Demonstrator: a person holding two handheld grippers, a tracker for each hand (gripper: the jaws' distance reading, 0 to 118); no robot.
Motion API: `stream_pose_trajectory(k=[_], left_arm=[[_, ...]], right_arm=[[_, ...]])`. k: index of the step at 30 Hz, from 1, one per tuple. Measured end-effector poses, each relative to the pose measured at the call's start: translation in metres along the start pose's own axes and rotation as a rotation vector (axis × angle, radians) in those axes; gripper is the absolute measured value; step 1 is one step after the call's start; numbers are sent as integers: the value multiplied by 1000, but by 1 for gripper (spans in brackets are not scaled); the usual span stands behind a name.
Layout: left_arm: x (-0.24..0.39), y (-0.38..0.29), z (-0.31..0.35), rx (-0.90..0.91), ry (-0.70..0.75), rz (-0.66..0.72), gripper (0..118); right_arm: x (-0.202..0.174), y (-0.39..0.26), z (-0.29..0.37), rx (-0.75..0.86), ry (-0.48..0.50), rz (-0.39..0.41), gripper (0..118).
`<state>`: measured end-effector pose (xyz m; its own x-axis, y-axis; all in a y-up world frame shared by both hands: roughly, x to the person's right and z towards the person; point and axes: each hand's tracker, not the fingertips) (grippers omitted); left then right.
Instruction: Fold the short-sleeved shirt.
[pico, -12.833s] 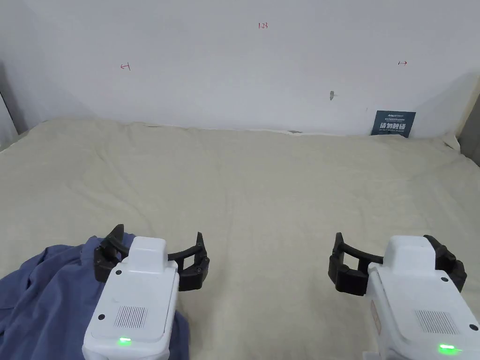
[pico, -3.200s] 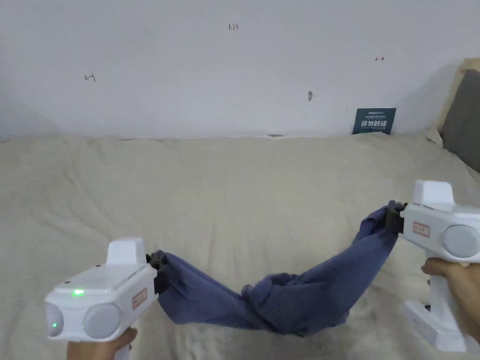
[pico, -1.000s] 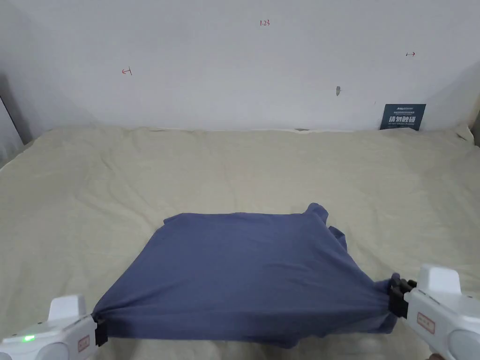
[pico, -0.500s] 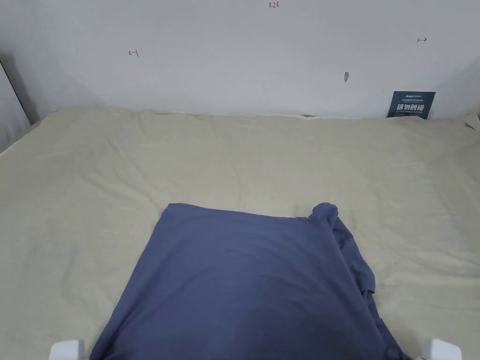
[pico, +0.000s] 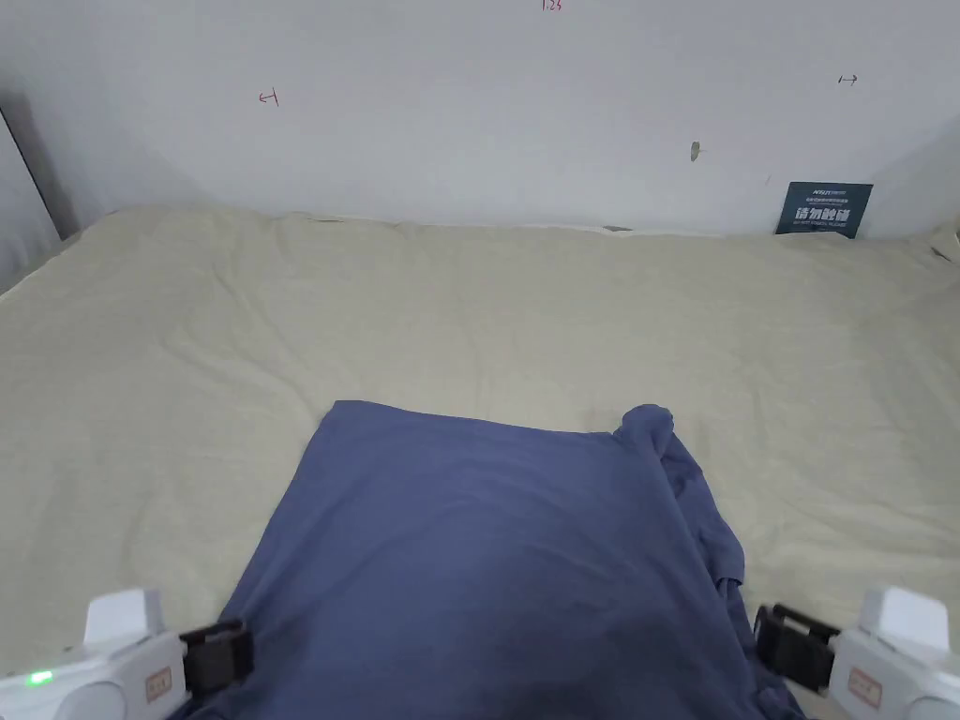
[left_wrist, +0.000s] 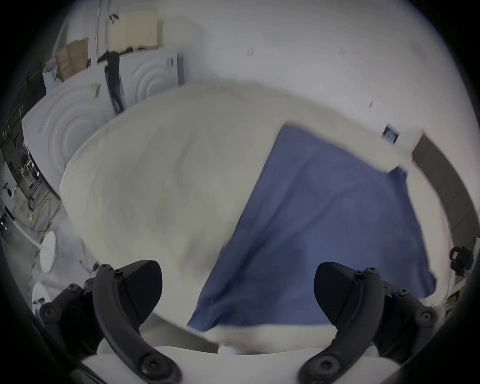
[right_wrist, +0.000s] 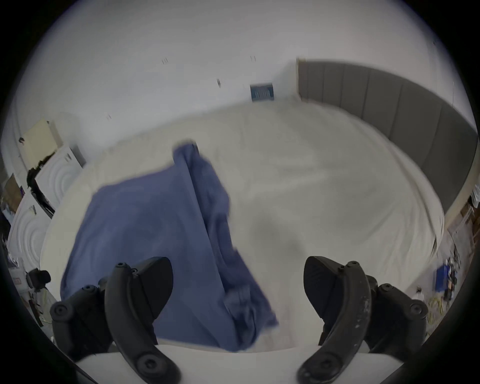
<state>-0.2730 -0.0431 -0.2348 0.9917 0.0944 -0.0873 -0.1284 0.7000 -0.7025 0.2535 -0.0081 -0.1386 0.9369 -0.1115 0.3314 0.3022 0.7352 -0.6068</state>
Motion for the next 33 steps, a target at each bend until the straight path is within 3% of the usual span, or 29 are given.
stream_pose_trajectory(k=[8, 13, 14, 16, 17, 18, 20, 27, 33], left_arm=[[57, 74, 70, 402, -91, -59, 112], [86, 79, 87, 558, -91, -110, 105], [90, 78, 87, 569, -92, -116, 98], [96, 73, 89, 577, -111, -128, 54], [97, 72, 89, 575, -118, -132, 22], [100, 73, 85, 564, -126, -136, 1], [100, 72, 85, 521, -187, -132, 0], [106, 85, 63, 447, -166, -176, 0], [109, 136, 1, 285, -200, -169, 0]], right_arm=[[-19, 73, 57, 403, 18, 133, 105], [-41, 75, 79, 527, 17, 190, 101], [-44, 74, 80, 537, 16, 195, 96], [-47, 72, 79, 557, 8, 219, 64], [-48, 71, 79, 563, 5, 230, 41], [-49, 70, 77, 569, -7, 243, 9], [-59, 67, 85, 576, -3, 240, 1], [-59, 75, 73, 563, 5, 247, 1], [-64, 91, 47, 528, 11, 255, 1]])
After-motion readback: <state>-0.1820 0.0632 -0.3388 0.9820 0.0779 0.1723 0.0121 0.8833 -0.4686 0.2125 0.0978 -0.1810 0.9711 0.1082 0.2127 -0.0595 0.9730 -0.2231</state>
